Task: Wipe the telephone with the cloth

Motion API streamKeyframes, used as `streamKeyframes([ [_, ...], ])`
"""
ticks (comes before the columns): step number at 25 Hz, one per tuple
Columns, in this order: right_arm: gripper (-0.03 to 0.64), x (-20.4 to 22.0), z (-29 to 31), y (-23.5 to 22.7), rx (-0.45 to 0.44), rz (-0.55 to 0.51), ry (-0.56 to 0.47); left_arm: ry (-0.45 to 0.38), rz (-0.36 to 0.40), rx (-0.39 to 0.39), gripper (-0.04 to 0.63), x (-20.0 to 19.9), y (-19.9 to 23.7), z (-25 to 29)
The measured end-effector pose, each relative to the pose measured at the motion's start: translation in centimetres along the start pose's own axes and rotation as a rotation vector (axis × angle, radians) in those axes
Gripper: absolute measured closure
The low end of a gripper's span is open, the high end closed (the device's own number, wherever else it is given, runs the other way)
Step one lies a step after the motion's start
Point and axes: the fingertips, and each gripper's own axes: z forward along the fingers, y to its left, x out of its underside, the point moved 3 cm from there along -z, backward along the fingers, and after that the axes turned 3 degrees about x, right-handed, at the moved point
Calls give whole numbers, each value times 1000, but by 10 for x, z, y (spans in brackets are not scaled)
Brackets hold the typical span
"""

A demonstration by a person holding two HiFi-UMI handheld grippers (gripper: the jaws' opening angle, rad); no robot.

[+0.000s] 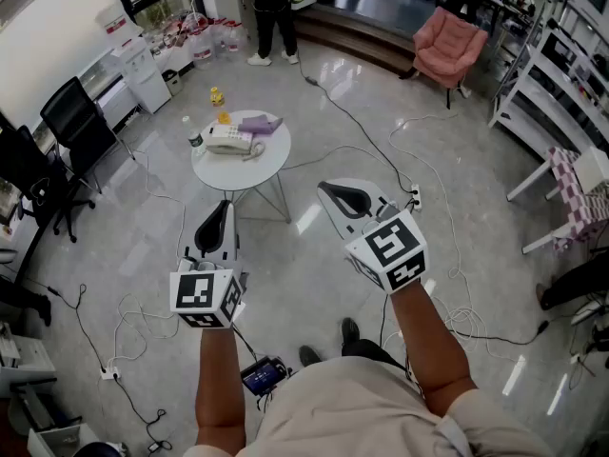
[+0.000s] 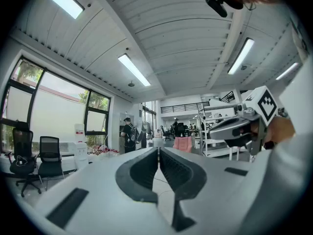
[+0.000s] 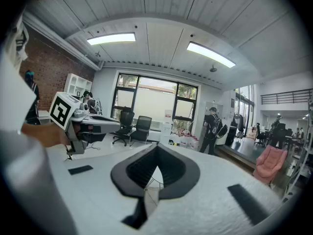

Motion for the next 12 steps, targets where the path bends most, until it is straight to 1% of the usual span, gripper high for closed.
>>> streamKeyframes([
  [6, 626, 2, 3, 0, 9, 2, 7, 4, -2, 11, 584, 4, 2, 2],
  [12, 626, 0, 14, 2, 10, 0, 13, 7, -6, 14, 584, 6, 14, 3],
])
